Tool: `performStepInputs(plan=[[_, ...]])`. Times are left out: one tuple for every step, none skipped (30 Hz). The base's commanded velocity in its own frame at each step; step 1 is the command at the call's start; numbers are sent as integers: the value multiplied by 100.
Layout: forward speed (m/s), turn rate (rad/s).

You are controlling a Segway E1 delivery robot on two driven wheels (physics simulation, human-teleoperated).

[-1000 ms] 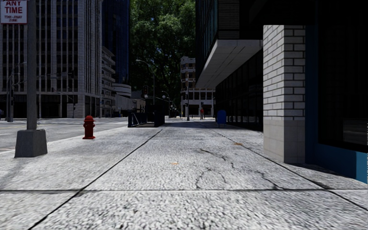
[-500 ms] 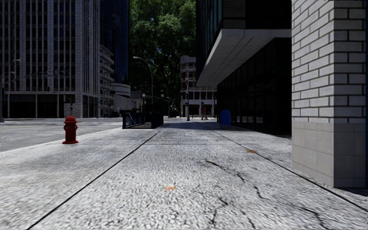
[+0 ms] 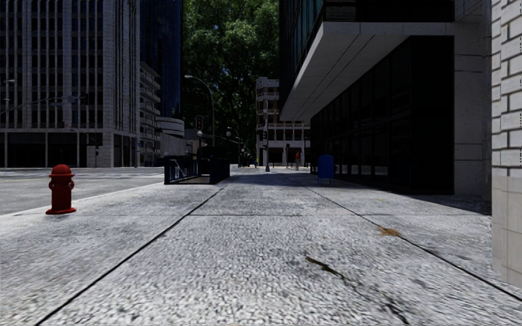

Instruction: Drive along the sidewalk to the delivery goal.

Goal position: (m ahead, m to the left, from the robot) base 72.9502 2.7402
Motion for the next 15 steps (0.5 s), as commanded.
performStepInputs(plan=[[200,0],[200,0],[200,0],[200,0],[200,0],[200,0],[200,0],[200,0],[200,0],[200,0],[200,0],[200,0],[200,0],[200,0],[200,-4]])
